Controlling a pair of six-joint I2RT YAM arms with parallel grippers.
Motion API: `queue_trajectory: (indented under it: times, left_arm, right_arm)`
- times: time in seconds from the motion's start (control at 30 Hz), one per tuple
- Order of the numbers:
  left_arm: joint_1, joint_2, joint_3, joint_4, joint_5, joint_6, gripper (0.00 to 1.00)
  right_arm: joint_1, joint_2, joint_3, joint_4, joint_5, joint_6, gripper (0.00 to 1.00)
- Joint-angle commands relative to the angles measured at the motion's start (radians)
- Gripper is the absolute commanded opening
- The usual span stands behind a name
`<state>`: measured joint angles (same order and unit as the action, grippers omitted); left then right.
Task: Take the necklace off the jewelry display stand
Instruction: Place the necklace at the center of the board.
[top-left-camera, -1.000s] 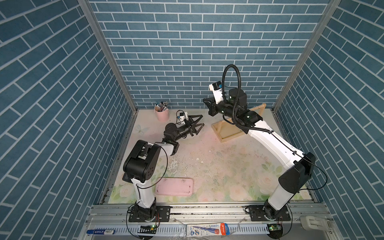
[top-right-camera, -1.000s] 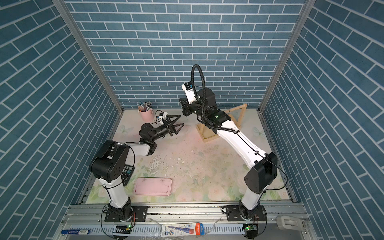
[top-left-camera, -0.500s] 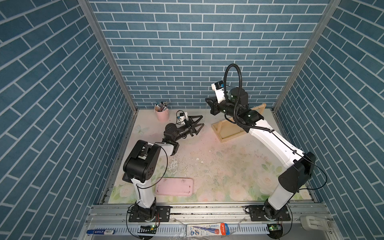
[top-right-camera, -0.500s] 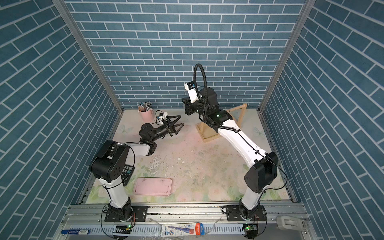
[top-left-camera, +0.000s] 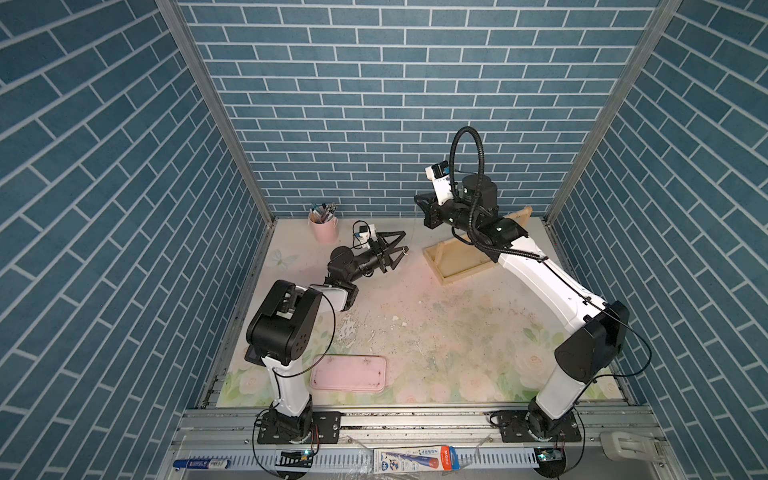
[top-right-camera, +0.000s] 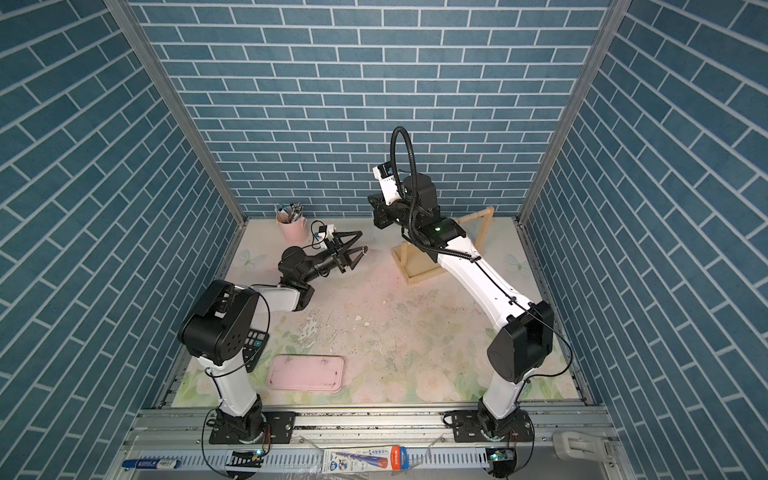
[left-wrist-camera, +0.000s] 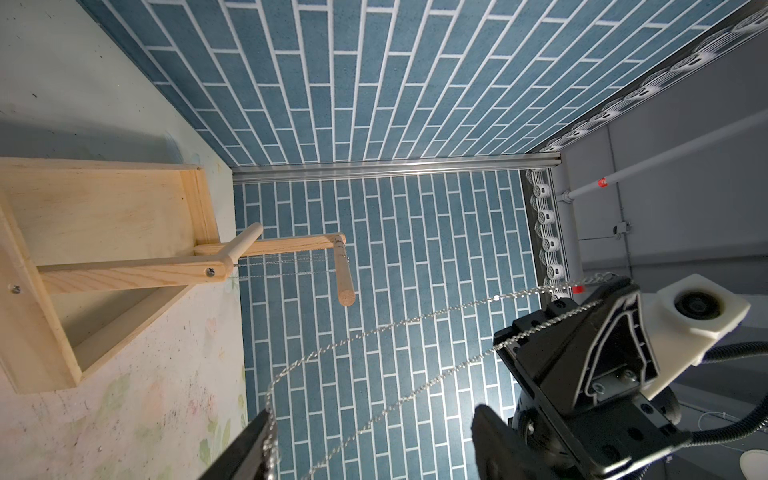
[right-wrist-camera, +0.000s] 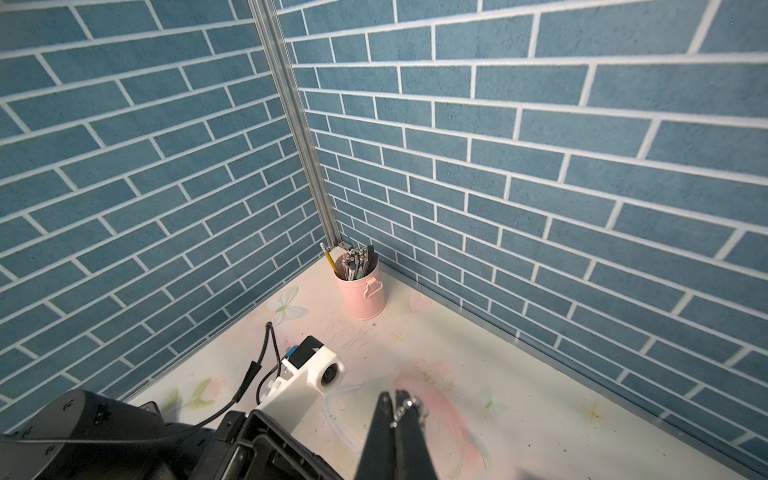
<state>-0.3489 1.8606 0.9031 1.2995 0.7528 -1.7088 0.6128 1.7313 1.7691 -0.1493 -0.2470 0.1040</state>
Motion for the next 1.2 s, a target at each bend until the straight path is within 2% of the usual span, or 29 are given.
queue_trajectory:
  times: [0.0,0.57,0.83,1.03,1.17]
  left_arm:
    - [0.007,-0.007,-0.007,0.033,0.007,0.021,0.74]
    - [0.005,0.002,-0.007,0.032,0.009,0.024,0.69]
    - [0.001,-0.001,-0.004,0.029,0.011,0.032,0.49]
    - [-0.004,-0.001,0.000,0.025,0.017,0.043,0.42]
    - [-0.006,0.004,0.003,0.024,0.018,0.046,0.32]
  right_arm:
    - [-0.007,0.010,0.033,0.007,-0.011,-0.023,0.00]
    - [-0.022,0.035,0.061,0.002,-0.030,-0.018,0.00]
    - [-0.022,0.021,0.043,0.012,-0.031,-0.011,0.00]
    - [-0.022,0.007,0.033,0.012,-0.031,-0.012,0.00]
    - [-0.022,-0.002,0.027,0.014,-0.031,-0.013,0.00]
